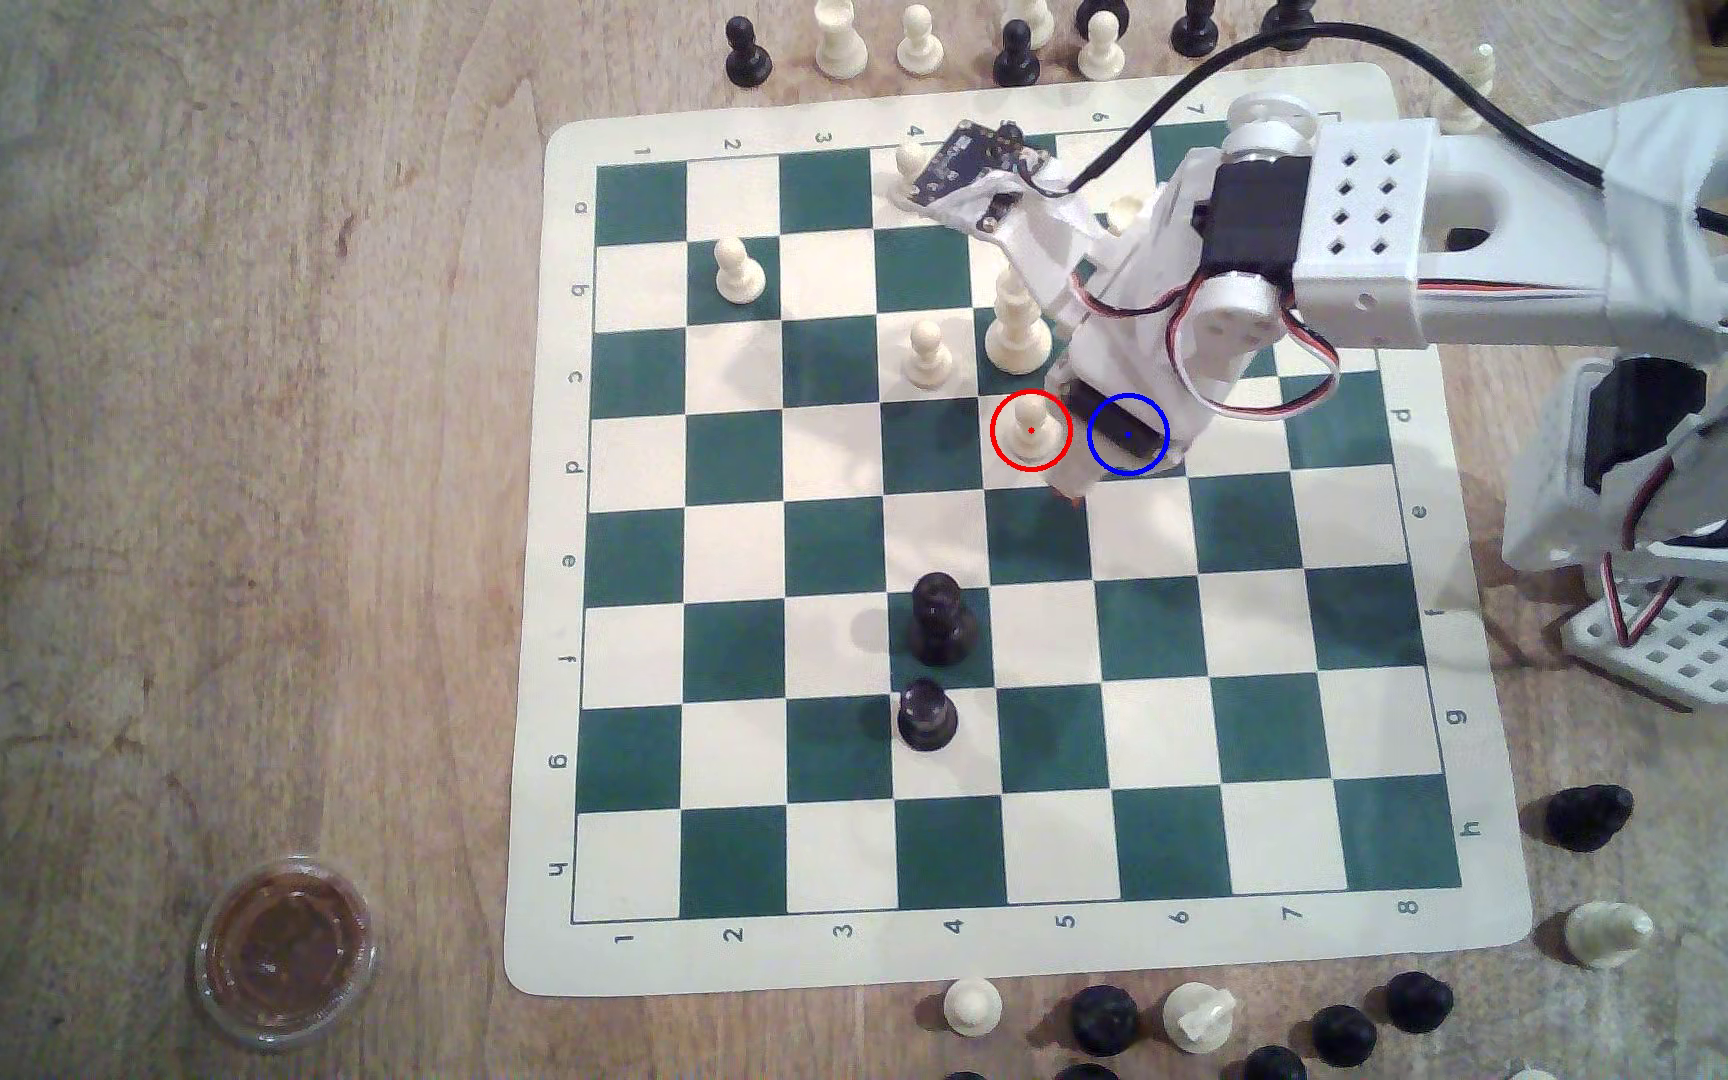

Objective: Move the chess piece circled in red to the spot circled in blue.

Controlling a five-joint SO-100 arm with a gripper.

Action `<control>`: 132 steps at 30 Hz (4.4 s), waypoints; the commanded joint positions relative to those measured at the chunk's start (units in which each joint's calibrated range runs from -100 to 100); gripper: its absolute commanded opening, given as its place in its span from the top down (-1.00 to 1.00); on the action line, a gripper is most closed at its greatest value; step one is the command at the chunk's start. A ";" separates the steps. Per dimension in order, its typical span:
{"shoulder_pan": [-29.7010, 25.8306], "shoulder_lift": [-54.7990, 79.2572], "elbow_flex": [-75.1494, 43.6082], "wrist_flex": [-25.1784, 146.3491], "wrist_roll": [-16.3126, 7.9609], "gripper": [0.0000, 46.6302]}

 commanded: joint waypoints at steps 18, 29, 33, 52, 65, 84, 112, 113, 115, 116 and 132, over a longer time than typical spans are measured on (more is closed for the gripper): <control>-0.33 3.36 -3.45 -9.34 1.56 0.27; 0.92 4.55 -2.90 -12.13 2.15 0.26; 2.01 4.47 -2.36 -11.31 2.83 0.26; 2.09 7.01 -2.27 -12.78 3.91 0.32; 2.09 6.85 -2.36 -13.60 3.81 0.41; 0.84 2.43 -2.45 -12.29 3.22 0.82; 1.46 -15.74 15.05 -6.64 4.88 0.88; 1.54 -15.23 15.05 -7.13 4.98 0.88; 2.09 -13.19 14.96 -8.85 5.27 0.88; 2.33 -12.59 14.87 -9.18 5.32 0.88; 3.42 -9.88 15.77 -9.83 6.54 0.88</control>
